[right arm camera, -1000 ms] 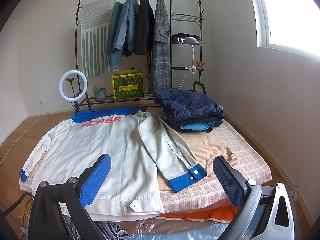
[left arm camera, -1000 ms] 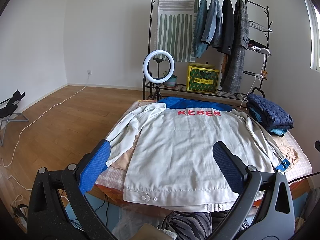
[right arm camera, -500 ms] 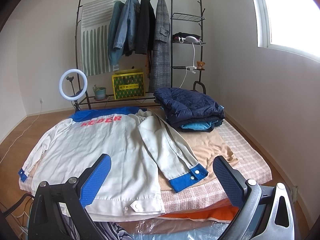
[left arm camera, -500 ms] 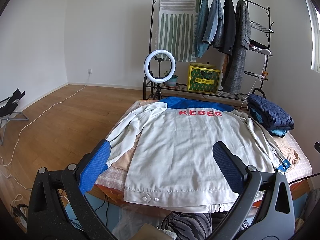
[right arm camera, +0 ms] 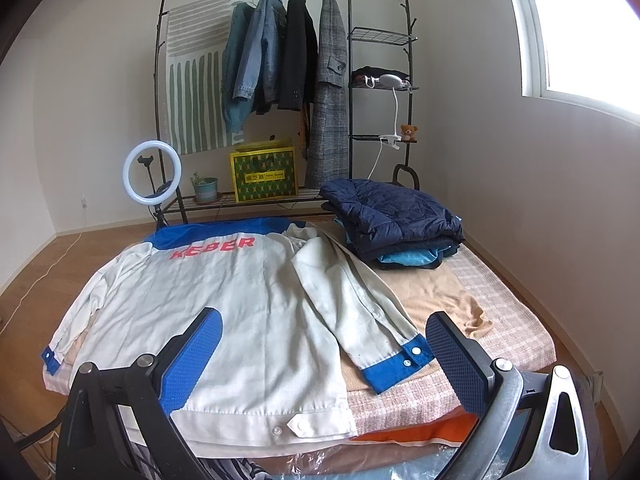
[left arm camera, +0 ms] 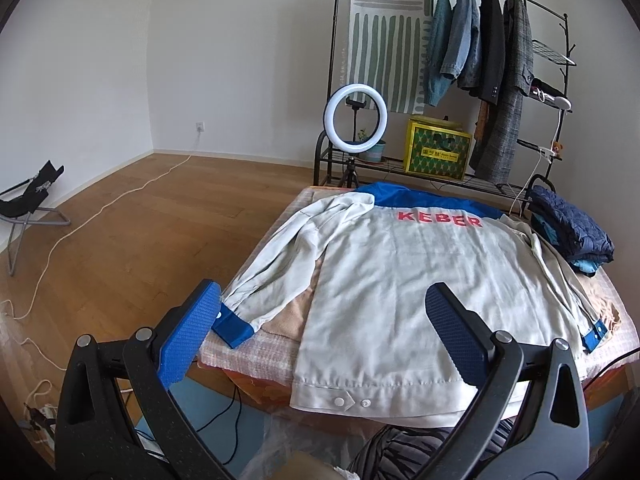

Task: Fold large clothes
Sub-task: 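Grasp the blue cuff of the white jacket sleeve with the left tool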

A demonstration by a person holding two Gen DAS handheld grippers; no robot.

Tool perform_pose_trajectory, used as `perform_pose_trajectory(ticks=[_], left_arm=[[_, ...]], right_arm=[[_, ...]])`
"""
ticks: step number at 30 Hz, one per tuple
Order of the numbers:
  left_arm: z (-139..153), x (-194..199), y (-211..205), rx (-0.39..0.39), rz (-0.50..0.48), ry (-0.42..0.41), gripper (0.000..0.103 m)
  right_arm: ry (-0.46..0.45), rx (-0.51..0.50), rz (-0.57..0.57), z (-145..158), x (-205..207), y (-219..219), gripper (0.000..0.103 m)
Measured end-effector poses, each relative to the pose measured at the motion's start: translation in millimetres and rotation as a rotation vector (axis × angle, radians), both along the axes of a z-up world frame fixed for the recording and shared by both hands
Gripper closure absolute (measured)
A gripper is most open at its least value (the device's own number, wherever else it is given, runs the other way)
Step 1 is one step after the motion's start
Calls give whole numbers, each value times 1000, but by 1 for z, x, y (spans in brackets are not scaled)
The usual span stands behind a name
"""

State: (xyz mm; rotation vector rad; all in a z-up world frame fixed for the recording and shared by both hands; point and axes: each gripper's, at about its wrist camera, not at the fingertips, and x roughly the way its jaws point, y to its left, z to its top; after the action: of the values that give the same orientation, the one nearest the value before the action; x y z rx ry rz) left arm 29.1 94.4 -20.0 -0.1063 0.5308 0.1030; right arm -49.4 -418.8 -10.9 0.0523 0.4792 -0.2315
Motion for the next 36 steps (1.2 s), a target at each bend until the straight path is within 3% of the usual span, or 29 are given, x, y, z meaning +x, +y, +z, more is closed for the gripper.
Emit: perform_pose_trajectory(ticks=[4,8,11,14,16,23,30,36], left_arm=[[-25,16,48,-10,48,-30,0],[-58,43,97,-35,76,54,1],[-86,62,139,-153,93,130,10],[-112,78,178,-299,121,177,11],[-127,89,197,-356,130,201,11],[-190,133,242,-639,143,317,11],[-242,163,263,-765,183,397,18],[-264,175,262,-840,155,411,24]], right_arm=[[10,17,17,-2,9,14,0],[16,16,23,-6,16,28,0],[-7,9,25,-6,18,38,0],[-32,16,24,-5,19,45,0],[-38,28,27,-4,20,49,0],[-11,68,42,-5,27,65,0],[14,38,47,-1,28,89,0],[23,-31,61,11,30,119,0]])
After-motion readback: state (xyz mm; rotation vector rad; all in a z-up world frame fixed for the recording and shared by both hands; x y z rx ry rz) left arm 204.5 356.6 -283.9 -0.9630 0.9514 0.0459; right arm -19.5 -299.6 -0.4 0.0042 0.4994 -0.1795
